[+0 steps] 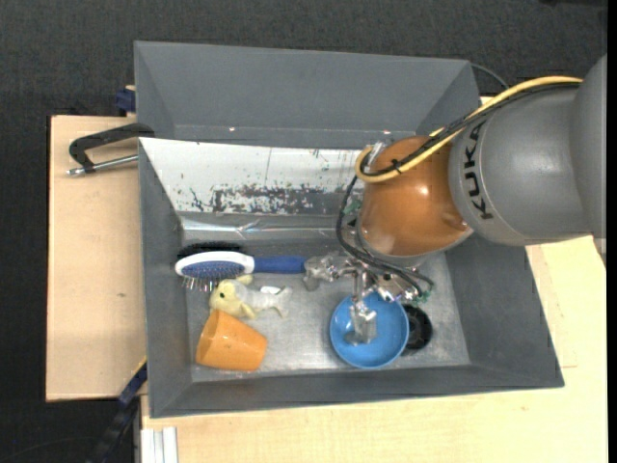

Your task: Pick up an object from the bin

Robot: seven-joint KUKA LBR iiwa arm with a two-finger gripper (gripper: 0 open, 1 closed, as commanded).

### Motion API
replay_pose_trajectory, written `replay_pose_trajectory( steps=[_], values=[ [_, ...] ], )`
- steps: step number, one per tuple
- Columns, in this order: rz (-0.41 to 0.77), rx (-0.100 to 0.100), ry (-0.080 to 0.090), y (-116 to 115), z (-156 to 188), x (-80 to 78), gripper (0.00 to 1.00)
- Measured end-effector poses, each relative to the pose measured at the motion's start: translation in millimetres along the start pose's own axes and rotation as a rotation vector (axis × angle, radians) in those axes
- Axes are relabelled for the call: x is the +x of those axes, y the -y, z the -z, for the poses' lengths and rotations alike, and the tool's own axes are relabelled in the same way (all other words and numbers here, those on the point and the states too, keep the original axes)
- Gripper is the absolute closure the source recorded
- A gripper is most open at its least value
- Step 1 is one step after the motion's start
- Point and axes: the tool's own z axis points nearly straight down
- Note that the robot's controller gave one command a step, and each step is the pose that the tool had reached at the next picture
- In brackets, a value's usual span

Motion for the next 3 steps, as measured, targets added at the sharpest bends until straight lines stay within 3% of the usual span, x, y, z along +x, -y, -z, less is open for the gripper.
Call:
replay_pose_trajectory(
  steps=[1, 2, 3],
  values=[
    [0.035, 0.002, 0.005, -16.2, 4.7, -8.5, 0.0],
    [0.033, 0.002, 0.004, -15.4, 4.6, -8.0, 1.0],
    [-0.016, 0.008, 0.018, -12.3, 166.7, -23.8, 1.0]
  ],
)
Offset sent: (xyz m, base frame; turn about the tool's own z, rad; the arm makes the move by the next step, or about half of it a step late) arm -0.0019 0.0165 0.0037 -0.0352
